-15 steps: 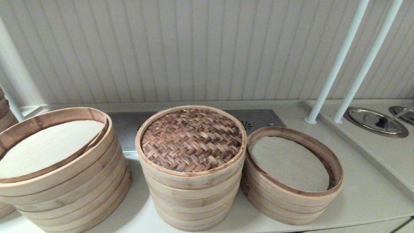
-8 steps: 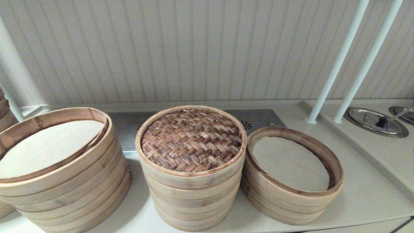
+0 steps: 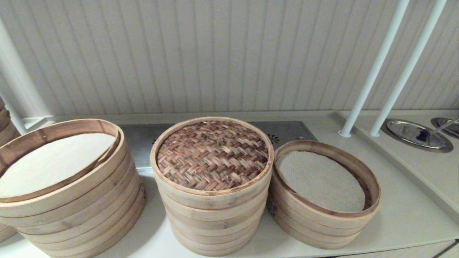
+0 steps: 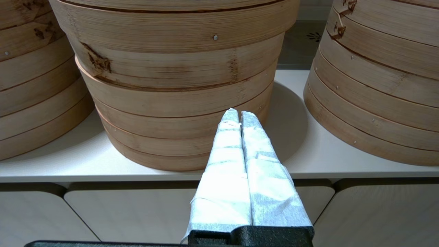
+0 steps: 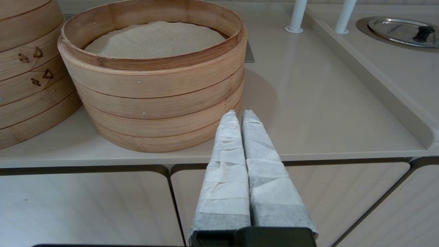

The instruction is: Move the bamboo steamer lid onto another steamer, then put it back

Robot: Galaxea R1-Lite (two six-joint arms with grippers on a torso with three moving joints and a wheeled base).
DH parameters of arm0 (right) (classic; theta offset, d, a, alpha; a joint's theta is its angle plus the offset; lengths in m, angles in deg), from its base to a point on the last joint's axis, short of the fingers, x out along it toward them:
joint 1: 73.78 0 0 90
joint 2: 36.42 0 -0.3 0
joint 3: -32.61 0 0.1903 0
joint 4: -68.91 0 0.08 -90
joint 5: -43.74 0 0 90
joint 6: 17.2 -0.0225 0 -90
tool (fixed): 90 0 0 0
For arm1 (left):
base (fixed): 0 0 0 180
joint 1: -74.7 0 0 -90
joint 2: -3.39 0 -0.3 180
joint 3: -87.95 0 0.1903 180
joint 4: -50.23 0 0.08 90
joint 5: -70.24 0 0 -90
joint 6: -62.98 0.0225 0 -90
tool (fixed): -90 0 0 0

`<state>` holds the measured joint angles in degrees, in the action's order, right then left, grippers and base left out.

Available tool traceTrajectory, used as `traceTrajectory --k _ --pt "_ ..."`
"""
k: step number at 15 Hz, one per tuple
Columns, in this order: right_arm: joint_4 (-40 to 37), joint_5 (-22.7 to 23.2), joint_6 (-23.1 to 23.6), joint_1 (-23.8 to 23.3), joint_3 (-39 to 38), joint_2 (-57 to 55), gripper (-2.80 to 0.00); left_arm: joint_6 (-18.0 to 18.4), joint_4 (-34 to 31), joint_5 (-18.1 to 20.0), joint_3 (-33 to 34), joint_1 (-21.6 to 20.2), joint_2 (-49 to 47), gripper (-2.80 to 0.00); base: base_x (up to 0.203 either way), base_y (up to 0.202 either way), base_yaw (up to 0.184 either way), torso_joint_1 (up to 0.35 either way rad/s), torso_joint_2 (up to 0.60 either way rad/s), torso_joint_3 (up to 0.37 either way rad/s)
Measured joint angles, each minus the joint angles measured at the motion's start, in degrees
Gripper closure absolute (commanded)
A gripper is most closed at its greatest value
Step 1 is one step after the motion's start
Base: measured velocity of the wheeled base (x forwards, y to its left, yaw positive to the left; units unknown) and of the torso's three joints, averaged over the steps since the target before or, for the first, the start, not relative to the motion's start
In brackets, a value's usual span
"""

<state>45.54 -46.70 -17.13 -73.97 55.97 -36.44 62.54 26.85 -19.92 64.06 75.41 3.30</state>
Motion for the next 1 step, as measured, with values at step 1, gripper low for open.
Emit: traceTrajectory --k 1 --pt "0.0 0.01 -0.05 0.0 0.0 -0.02 0.0 0.0 -0.01 0.0 0.0 0.0 0.0 0.0 0.0 0.0 0.0 0.0 0.0 0.0"
